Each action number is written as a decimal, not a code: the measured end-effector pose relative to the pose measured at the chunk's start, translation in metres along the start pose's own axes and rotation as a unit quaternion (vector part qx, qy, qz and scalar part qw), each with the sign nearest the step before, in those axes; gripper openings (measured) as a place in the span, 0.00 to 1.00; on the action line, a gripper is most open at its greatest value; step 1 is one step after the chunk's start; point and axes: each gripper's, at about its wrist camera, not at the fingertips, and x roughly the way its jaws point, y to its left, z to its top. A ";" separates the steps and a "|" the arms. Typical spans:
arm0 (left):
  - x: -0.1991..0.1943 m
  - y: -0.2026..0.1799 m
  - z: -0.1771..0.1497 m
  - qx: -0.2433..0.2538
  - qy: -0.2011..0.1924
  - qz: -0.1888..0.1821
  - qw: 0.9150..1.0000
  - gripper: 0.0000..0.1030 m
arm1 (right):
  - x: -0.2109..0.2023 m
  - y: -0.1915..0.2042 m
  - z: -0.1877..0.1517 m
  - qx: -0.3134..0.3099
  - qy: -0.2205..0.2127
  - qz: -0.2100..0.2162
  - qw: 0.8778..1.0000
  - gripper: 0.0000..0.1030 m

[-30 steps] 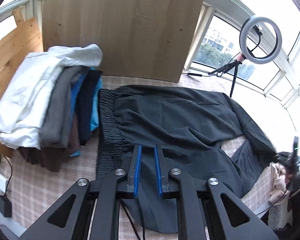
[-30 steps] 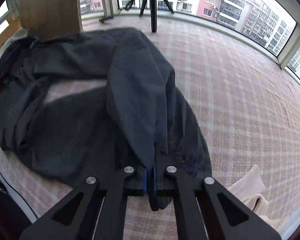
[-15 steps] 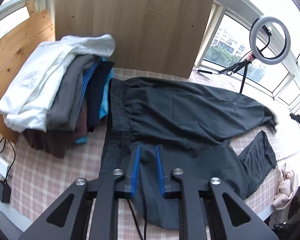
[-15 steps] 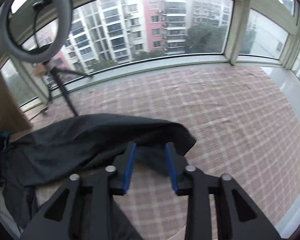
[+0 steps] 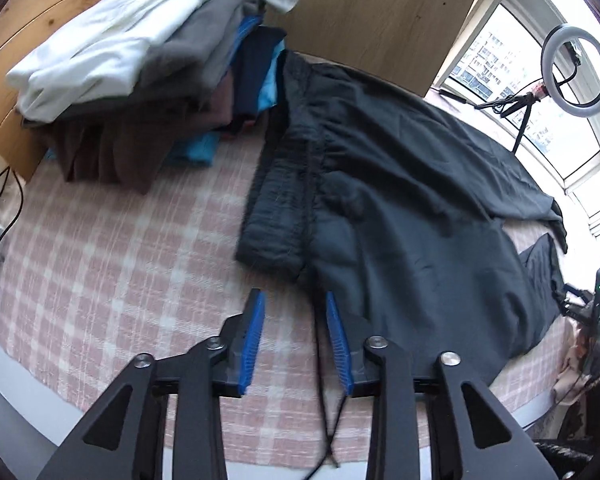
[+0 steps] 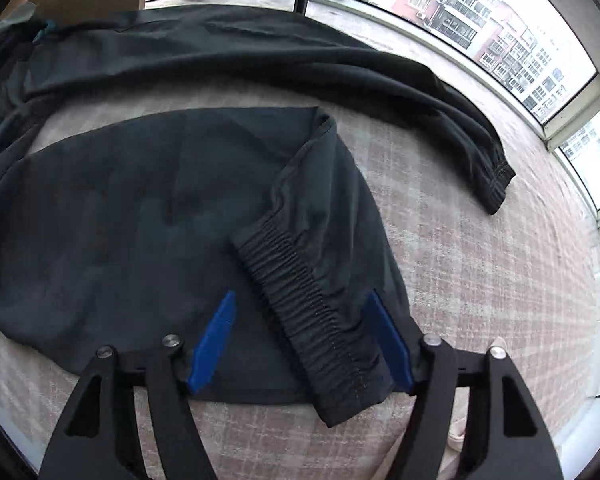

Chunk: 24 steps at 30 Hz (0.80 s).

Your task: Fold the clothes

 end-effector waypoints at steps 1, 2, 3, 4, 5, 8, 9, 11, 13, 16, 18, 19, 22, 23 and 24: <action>0.002 0.003 0.000 0.005 -0.004 0.001 1.000 0.31 | 0.001 -0.003 0.000 0.008 0.007 0.005 1.000 0.69; 0.004 0.006 -0.001 0.009 -0.007 0.002 1.000 0.32 | 0.003 -0.007 0.000 0.017 0.012 0.013 1.000 0.68; 0.007 0.008 0.000 0.017 -0.010 0.003 1.000 0.33 | 0.004 -0.011 0.000 0.031 0.015 0.026 0.999 0.67; 0.012 0.011 0.003 0.029 -0.013 0.004 0.999 0.35 | 0.004 -0.015 -0.001 0.045 0.017 0.040 0.998 0.63; 0.016 0.014 0.006 0.041 -0.015 0.005 0.999 0.35 | 0.004 -0.018 -0.002 0.059 0.018 0.061 0.996 0.50; 0.030 0.022 0.016 0.077 -0.017 -0.010 0.997 0.42 | 0.002 -0.019 -0.002 0.075 0.019 0.068 0.995 0.34; 0.036 0.024 0.019 0.086 -0.015 -0.024 0.996 0.42 | 0.002 -0.018 -0.002 0.078 0.021 0.072 0.994 0.28; 0.046 0.026 0.026 0.087 -0.007 -0.061 0.994 0.39 | -0.002 -0.020 -0.003 0.092 0.021 0.079 0.992 0.24; 0.051 0.016 0.028 0.102 -0.003 -0.076 0.992 0.13 | -0.008 -0.025 -0.004 0.111 0.017 0.086 0.990 0.23; 0.039 -0.005 0.031 0.135 -0.010 -0.065 0.989 0.05 | -0.038 -0.042 -0.011 0.159 -0.013 0.113 0.981 0.22; 0.024 -0.010 0.035 0.140 -0.011 -0.070 0.988 0.04 | -0.067 -0.057 -0.018 0.187 -0.037 0.124 0.974 0.22; 0.011 -0.007 0.039 0.136 -0.012 -0.063 0.989 0.04 | -0.083 -0.066 -0.023 0.199 -0.051 0.127 0.970 0.22; -0.027 0.003 0.050 0.119 -0.019 -0.042 0.992 0.04 | -0.135 -0.101 -0.040 0.247 -0.093 0.143 0.954 0.22; -0.042 0.012 0.054 0.111 -0.025 -0.038 0.993 0.04 | -0.153 -0.113 -0.046 0.263 -0.106 0.148 0.947 0.22; -0.058 0.020 0.058 0.103 -0.032 -0.036 0.994 0.04 | -0.171 -0.125 -0.052 0.279 -0.120 0.150 0.941 0.22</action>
